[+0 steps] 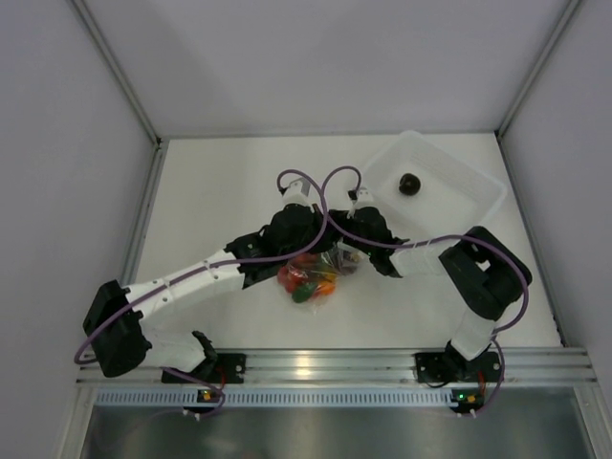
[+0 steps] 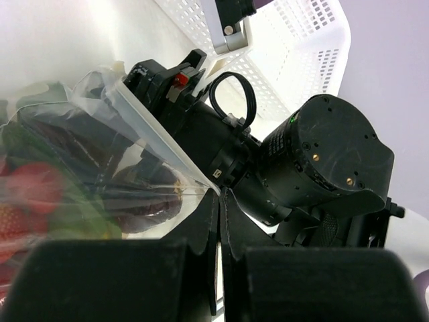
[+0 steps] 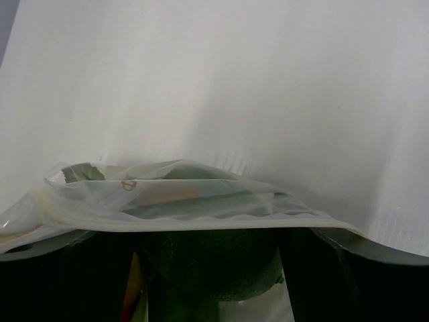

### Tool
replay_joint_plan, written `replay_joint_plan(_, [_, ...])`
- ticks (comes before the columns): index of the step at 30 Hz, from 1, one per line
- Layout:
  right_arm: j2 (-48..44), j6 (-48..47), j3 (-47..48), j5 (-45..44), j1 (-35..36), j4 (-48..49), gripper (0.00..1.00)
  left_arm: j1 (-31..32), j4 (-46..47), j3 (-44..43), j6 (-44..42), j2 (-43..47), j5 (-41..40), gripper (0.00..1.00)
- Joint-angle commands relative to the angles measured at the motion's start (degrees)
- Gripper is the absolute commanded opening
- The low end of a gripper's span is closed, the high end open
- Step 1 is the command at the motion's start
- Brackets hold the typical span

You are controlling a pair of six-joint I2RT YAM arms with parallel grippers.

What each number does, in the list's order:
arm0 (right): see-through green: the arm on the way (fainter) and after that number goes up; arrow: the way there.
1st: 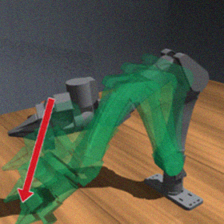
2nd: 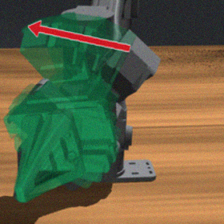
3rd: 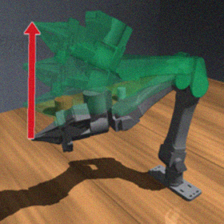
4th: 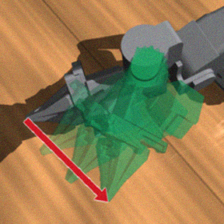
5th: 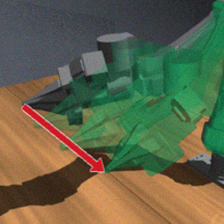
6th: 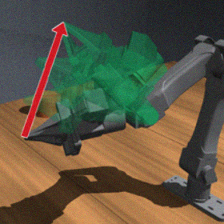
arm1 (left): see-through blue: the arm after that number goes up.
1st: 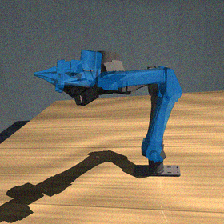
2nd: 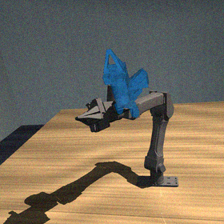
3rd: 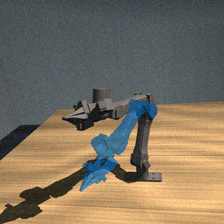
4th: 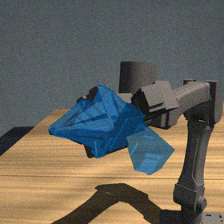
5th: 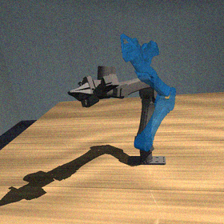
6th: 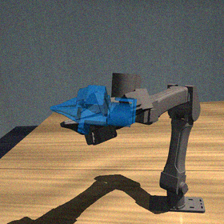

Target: Open the zip-top bag and remove the fake food

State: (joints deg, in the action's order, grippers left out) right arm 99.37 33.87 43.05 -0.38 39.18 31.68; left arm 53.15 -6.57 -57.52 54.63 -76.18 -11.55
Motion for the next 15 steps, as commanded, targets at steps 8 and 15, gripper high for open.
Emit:
replay_joint_plan(8, [-8.3, -2.7, -3.1, -1.8, -0.9, -0.7, 0.48, 0.2, 4.9, 2.2, -1.5, 5.7, -5.8, 0.0])
replay_joint_plan(15, [-13.8, -3.7, -4.7, -0.2, -0.8, -2.1, 0.47, -0.7, 4.3, 2.2, -2.6, 4.6, -8.7, 0.0])
